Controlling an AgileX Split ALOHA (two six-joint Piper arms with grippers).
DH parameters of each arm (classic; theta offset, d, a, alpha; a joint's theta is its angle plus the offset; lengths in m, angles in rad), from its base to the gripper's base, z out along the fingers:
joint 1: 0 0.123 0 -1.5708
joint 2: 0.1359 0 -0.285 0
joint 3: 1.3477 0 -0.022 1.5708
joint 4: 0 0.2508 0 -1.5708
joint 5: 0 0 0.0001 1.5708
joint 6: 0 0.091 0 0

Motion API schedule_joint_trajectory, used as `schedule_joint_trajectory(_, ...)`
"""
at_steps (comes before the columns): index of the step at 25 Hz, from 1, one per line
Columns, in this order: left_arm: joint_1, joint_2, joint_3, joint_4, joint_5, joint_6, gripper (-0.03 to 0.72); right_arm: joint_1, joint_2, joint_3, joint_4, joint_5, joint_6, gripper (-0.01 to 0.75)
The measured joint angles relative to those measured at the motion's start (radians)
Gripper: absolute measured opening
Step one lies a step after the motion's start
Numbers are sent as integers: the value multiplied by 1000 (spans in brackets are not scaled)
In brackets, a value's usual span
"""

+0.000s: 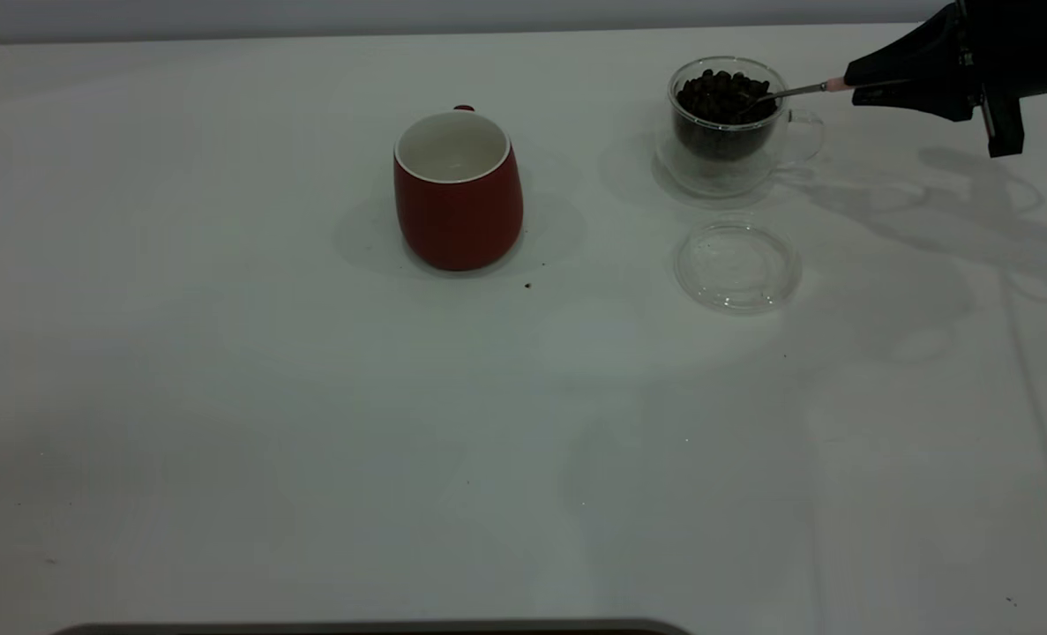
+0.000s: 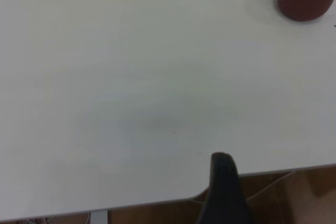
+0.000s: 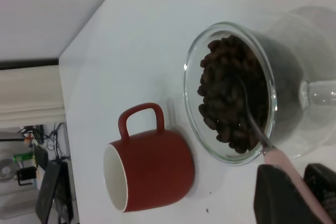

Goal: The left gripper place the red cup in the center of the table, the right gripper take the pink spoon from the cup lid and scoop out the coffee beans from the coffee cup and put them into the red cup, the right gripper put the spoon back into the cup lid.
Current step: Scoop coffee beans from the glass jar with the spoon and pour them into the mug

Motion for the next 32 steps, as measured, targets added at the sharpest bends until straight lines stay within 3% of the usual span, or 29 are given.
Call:
schedule_joint_trajectory(13, 0, 0, 0, 0, 0, -2, 586, -10, -20, 0, -70, 0, 22, 98)
schedule_joint_trajectory(32, 0, 0, 0, 0, 0, -2, 586, -87, -21, 0, -35, 163, 45, 98)
